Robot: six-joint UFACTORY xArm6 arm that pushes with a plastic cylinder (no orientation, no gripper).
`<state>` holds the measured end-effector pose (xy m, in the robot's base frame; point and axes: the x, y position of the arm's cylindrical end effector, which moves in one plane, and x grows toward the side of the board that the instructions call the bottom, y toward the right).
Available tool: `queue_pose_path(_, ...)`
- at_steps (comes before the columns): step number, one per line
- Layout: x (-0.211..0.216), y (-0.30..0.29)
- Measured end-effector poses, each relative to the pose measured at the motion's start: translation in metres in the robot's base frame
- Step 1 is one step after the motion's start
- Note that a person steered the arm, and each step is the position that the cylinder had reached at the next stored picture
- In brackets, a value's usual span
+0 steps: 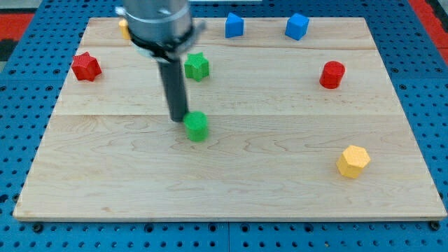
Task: Move the green circle to the bottom center of the board
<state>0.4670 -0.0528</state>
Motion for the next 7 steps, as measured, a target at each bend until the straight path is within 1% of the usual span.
queue_pose_path(1,0.05,0.054)
queue_pose_path(2,0.026,0.055)
queue_pose_path(3,0.018,0.096)
queue_pose_path(4,0.064,0.122)
queue_pose_path(5,0.074,0.085)
queue_pose_path(6,0.057,0.082)
queue_pose_path(7,-0.01,0.101)
